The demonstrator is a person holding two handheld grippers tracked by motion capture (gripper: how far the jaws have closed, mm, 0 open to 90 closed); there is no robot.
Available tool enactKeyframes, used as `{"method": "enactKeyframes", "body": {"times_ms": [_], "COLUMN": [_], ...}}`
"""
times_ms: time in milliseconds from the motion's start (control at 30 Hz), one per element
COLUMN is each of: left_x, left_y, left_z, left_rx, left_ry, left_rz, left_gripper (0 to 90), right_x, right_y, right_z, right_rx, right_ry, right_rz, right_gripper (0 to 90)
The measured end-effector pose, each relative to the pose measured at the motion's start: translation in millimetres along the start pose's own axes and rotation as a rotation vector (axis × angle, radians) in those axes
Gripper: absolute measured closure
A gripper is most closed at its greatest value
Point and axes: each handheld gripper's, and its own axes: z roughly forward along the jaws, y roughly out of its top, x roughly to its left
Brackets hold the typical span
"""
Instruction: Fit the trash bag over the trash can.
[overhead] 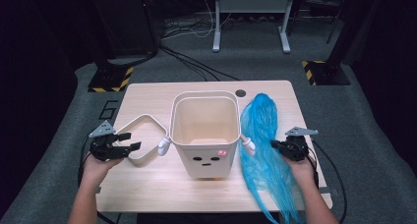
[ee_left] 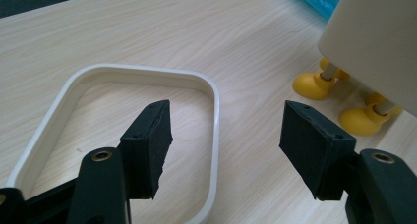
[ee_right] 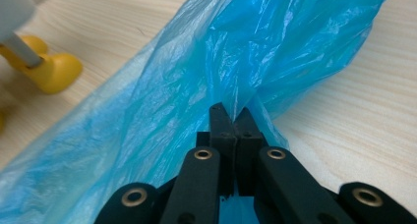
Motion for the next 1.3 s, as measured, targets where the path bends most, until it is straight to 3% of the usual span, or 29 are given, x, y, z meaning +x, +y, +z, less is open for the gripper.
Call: {"method": "enactKeyframes", "body": {"times_ms": [233, 633, 933, 1100, 1300], "left_x": [-3.7, -10.0, -17.7, -19.4, -23.1], "left_y": [3.2, 14.3, 26.2, 31.1, 39.7], "left_z": [-0.2, -10.7, -16.3, -15.5, -18.2], "left_rx": [-0.003, -0.006, -0.003, -0.004, 0.001], "left_ry": [-0.01, -0.035, -0.057, -0.07, -0.078], "left_rz": [0.014, 0.04, 0.073, 0.071, 0.091], "left_gripper": [36.8, 38.2, 38.0, 38.0, 38.0], "right_x": [0.5, 2.1, 8.9, 14.4, 17.9], "right_y": [9.8, 29.4, 51.6, 64.9, 76.3], "right_z": [-14.2, -36.8, -59.3, -71.5, -82.8], "right_rx": [-0.019, -0.032, -0.046, -0.047, -0.058], "right_ry": [0.026, 0.011, 0.026, 0.028, 0.048], "right_rz": [-0.011, -0.066, -0.125, -0.171, -0.185], "right_gripper": [89.8, 89.9, 89.8, 89.8, 89.8]}}
